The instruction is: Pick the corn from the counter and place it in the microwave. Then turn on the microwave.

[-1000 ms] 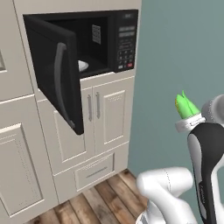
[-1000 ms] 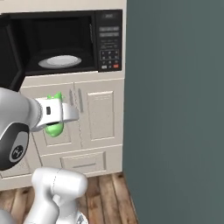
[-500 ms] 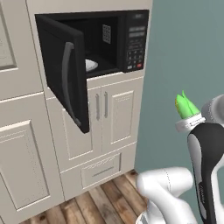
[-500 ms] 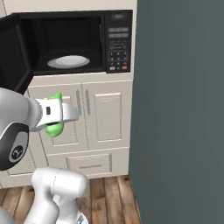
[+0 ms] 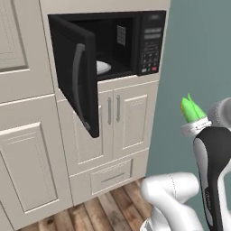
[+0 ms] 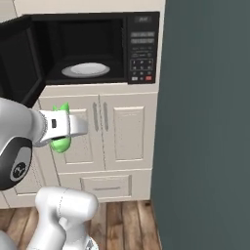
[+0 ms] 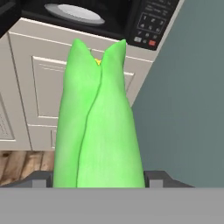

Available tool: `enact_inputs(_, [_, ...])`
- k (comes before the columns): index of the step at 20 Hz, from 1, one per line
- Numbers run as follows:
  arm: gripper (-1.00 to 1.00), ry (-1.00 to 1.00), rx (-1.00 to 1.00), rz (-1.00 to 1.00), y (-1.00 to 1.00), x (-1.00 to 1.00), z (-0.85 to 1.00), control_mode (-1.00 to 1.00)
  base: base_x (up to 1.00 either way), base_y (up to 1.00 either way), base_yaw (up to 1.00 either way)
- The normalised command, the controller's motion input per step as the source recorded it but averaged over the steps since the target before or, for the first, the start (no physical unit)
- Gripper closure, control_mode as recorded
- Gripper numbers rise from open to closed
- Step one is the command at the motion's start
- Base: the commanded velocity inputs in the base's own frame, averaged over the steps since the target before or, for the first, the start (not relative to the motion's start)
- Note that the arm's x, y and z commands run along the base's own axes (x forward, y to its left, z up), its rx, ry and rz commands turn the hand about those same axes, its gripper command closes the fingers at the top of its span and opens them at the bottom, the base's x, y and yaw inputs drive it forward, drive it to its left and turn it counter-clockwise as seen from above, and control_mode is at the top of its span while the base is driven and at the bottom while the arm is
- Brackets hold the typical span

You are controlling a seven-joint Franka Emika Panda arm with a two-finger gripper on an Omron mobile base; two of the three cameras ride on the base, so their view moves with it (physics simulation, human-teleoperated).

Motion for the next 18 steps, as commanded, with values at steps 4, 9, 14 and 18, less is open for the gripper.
enact_inputs(4, [1.00, 0.00, 0.00, 0.00, 0.00, 0.00, 0.00, 1.00, 0.36, -0.15, 0.16])
enact_inputs(9, [1.00, 0.00, 0.00, 0.00, 0.00, 0.00, 0.00, 1.00, 0.33, -0.21, 0.16])
enact_inputs(14, [1.00, 0.00, 0.00, 0.00, 0.00, 0.00, 0.00, 1.00, 0.31, -0.22, 0.16])
enact_inputs(18, [1.00, 0.00, 0.00, 0.00, 0.00, 0.00, 0.00, 1.00, 0.30, -0.25, 0.15])
